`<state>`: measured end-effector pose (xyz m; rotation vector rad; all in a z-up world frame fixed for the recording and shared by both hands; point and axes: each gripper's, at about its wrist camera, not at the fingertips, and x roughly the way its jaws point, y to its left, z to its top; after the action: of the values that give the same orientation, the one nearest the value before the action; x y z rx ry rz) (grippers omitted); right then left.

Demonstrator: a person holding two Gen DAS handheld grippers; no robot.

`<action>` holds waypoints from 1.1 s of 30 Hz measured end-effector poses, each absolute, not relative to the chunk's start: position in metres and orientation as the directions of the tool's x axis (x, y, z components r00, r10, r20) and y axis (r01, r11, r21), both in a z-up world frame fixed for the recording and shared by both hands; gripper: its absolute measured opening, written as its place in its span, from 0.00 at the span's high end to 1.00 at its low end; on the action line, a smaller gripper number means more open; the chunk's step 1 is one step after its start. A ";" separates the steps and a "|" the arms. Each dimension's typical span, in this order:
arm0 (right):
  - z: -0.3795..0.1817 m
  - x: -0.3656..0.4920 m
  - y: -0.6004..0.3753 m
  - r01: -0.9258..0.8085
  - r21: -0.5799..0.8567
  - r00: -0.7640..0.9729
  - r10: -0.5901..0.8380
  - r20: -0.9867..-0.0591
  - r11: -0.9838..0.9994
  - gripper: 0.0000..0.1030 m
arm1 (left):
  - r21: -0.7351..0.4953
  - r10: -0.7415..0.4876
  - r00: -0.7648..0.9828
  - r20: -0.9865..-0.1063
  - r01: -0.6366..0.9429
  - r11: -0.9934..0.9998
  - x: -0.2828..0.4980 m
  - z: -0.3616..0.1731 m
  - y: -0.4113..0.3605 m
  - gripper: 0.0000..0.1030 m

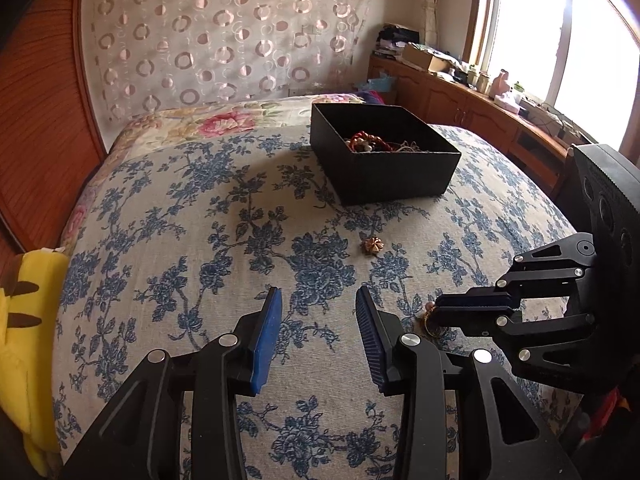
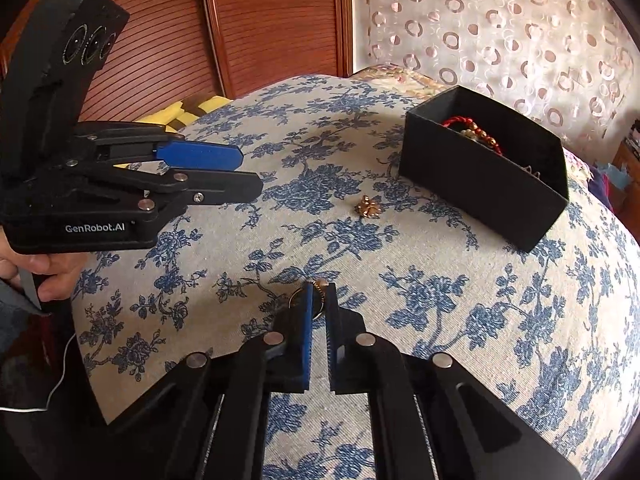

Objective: Organize jewelry

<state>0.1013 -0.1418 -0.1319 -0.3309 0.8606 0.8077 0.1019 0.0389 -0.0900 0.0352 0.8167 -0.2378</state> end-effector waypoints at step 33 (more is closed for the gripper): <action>-0.100 0.142 -0.204 -0.639 0.050 0.503 0.465 -0.729 0.768 0.93 | -0.044 -0.226 0.616 -0.755 0.297 0.954 0.161 -0.100 -0.018 0.97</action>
<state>0.1425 -0.2036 -0.0996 -0.2384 0.8008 0.6741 0.1607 -0.0177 -0.0995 0.0883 0.8560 -0.3016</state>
